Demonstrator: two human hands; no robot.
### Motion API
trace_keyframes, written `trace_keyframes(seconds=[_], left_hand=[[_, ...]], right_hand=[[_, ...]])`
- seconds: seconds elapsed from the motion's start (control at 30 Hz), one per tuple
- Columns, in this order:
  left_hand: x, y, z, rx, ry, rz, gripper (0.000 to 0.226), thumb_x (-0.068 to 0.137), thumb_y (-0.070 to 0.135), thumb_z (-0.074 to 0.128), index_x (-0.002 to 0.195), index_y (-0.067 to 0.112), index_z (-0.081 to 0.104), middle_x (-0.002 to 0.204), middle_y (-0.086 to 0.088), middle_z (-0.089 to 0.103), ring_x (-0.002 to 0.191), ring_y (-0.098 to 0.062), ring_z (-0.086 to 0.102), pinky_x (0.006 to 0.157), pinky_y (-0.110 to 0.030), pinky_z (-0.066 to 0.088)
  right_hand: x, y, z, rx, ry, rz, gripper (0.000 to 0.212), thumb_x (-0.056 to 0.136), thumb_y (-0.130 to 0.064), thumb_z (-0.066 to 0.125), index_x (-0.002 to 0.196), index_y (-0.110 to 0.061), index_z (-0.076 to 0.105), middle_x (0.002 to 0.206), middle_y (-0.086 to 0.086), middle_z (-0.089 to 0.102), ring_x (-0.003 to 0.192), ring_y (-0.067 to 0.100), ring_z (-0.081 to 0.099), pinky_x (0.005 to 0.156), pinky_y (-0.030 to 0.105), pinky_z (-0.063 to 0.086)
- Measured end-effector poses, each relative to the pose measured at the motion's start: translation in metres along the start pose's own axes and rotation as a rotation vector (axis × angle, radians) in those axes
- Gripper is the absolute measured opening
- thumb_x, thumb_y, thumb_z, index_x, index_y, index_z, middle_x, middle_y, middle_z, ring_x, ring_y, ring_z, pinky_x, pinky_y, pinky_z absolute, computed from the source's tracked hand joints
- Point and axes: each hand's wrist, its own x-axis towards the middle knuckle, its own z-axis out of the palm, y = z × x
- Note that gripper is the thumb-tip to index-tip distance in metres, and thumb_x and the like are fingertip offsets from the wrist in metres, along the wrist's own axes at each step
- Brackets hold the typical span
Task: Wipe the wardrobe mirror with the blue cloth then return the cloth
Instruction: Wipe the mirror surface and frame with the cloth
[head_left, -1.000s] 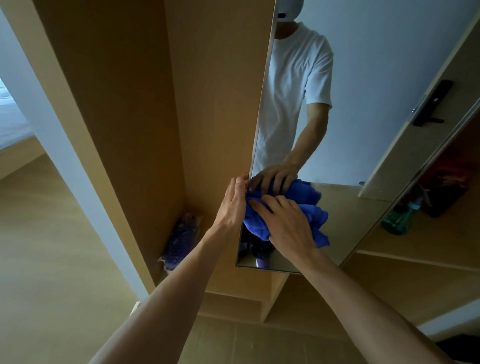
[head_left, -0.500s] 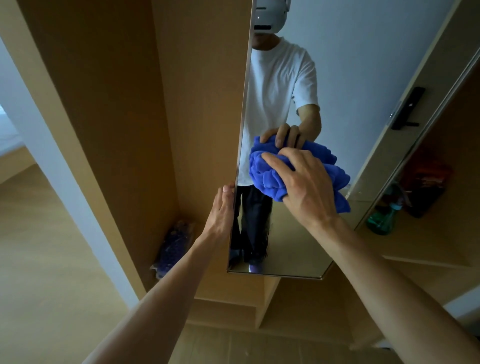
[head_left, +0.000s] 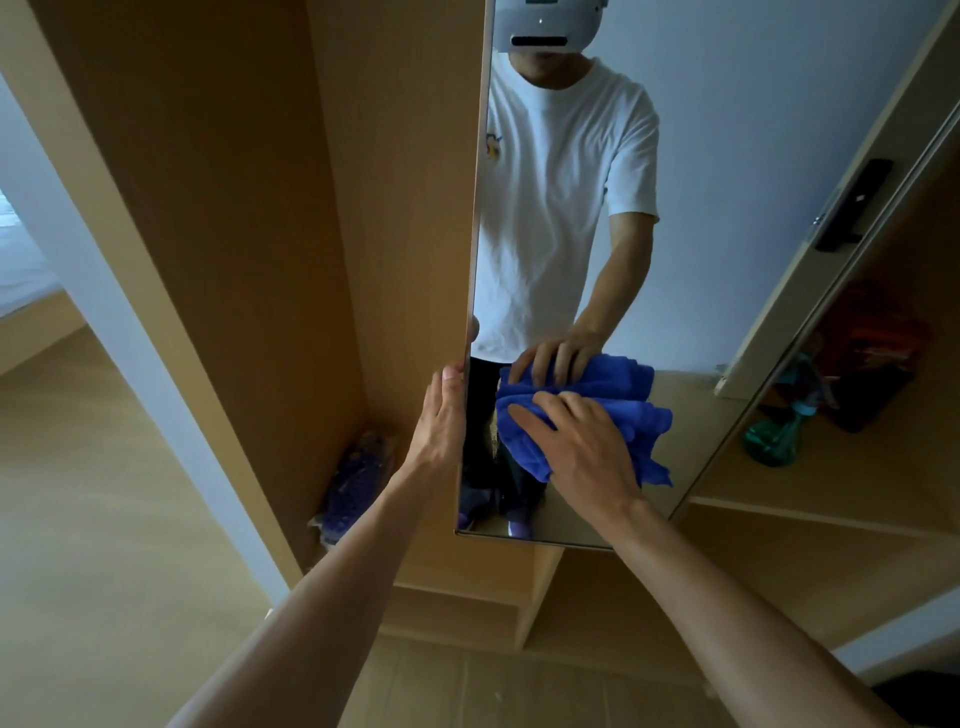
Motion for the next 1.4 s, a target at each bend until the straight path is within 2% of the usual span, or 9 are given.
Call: trace_keyframes(seconds=[0.1,0.2,0.3,0.5,0.57,0.77,0.97,1.1,1.4], left_hand=[[-0.001,0.002,0.002,-0.006,0.021,-0.036,0.062,0.094,0.073,0.013,0.128,0.038,0.051,0.133,0.002,0.057,0.122,-0.017,0.055,0.11,-0.048,0.042],[-0.006,0.001,0.005,0.069,0.023,-0.038,0.049,0.106,0.057,0.021,0.145,0.035,0.04,0.147,-0.001,0.049,0.132,-0.022,0.047,0.114,-0.044,0.035],[-0.013,-0.004,0.01,0.112,0.019,-0.029,0.052,0.108,0.05,0.028,0.157,0.036,0.024,0.16,0.002,0.034,0.143,-0.021,0.036,0.109,-0.033,0.029],[-0.016,-0.002,0.016,0.11,0.022,-0.001,0.059,0.104,0.055,0.036,0.158,0.038,0.021,0.161,0.0,0.033,0.144,-0.021,0.035,0.113,-0.044,0.033],[-0.019,0.001,0.019,0.086,0.042,0.028,0.063,0.101,0.055,0.04,0.158,0.037,0.022,0.16,0.001,0.034,0.142,-0.017,0.035,0.111,-0.041,0.033],[-0.023,0.006,0.033,0.148,0.085,-0.057,0.084,0.088,0.063,0.044,0.16,0.038,0.009,0.162,-0.005,0.026,0.142,-0.027,0.035,0.095,-0.035,0.032],[-0.022,0.004,0.04,0.171,0.141,-0.047,0.077,0.1,0.039,0.057,0.16,0.034,0.01,0.163,-0.004,0.022,0.144,-0.026,0.034,0.094,-0.033,0.033],[-0.022,0.006,0.045,0.194,0.161,-0.055,0.078,0.099,0.037,0.058,0.16,0.034,0.009,0.163,-0.004,0.021,0.142,-0.027,0.037,0.091,-0.034,0.034],[-0.023,0.003,0.05,0.222,0.179,-0.063,0.085,0.094,0.047,0.059,0.16,0.036,0.006,0.164,-0.004,0.019,0.143,-0.031,0.036,0.092,-0.038,0.036]], right_hand=[[0.001,0.003,-0.003,0.031,0.001,-0.006,0.064,0.081,-0.01,0.072,0.141,-0.021,0.051,0.126,0.009,0.059,0.105,0.029,0.056,0.09,0.043,0.051],[0.008,0.011,-0.017,0.084,0.04,0.031,0.068,0.077,-0.003,0.073,0.14,-0.02,0.053,0.126,0.009,0.058,0.103,0.029,0.055,0.087,0.042,0.05],[0.015,0.023,-0.036,0.109,0.095,0.066,0.073,0.072,-0.003,0.078,0.139,-0.02,0.056,0.125,0.008,0.059,0.1,0.028,0.056,0.086,0.042,0.051],[0.028,0.053,-0.075,0.105,0.228,0.08,0.067,0.075,-0.004,0.076,0.138,-0.019,0.058,0.122,0.01,0.059,0.1,0.03,0.057,0.083,0.044,0.051],[0.03,0.06,-0.084,0.099,0.25,0.084,0.071,0.072,-0.003,0.078,0.138,-0.019,0.058,0.121,0.009,0.059,0.1,0.03,0.057,0.084,0.044,0.051],[0.025,0.068,-0.084,0.085,0.294,0.051,0.06,0.08,-0.007,0.074,0.137,-0.019,0.059,0.12,0.008,0.059,0.1,0.029,0.056,0.083,0.042,0.048],[0.0,0.065,-0.044,0.092,0.184,0.055,0.065,0.078,-0.013,0.078,0.139,-0.021,0.057,0.128,0.007,0.06,0.104,0.028,0.056,0.085,0.041,0.047],[-0.015,0.063,-0.025,0.105,0.122,0.044,0.074,0.07,-0.01,0.082,0.139,-0.019,0.057,0.128,0.007,0.059,0.105,0.027,0.056,0.088,0.041,0.047],[-0.032,0.068,-0.01,0.145,0.015,0.009,0.065,0.081,-0.009,0.074,0.14,-0.024,0.053,0.128,0.004,0.059,0.108,0.026,0.055,0.09,0.04,0.05]])
